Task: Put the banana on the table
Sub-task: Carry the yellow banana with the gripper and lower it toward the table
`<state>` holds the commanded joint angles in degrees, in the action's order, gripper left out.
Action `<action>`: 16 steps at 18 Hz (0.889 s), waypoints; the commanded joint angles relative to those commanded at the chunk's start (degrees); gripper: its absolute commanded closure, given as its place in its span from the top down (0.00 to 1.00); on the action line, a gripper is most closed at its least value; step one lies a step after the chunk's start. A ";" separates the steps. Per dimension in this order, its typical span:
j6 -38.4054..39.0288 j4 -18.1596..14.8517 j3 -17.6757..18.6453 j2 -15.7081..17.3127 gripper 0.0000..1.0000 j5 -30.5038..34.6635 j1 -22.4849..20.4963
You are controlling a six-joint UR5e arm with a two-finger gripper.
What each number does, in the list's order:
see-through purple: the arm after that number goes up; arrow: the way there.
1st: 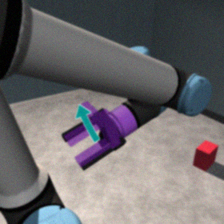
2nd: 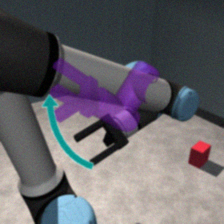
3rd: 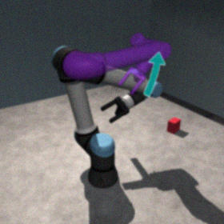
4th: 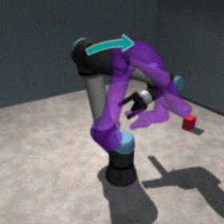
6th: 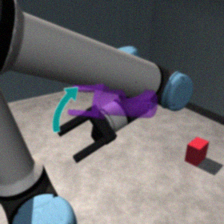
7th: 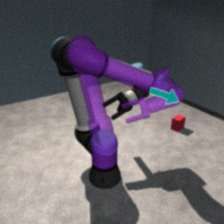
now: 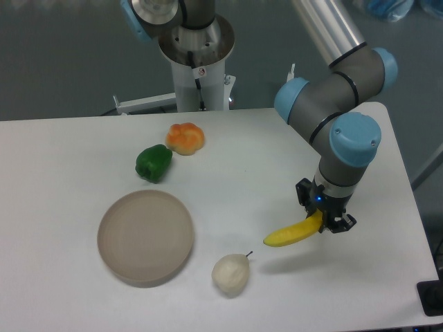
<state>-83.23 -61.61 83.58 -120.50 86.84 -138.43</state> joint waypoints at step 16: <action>-1.93 1.41 6.94 -0.17 0.00 2.46 3.51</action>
<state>-85.17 -60.21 90.52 -120.67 89.29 -134.92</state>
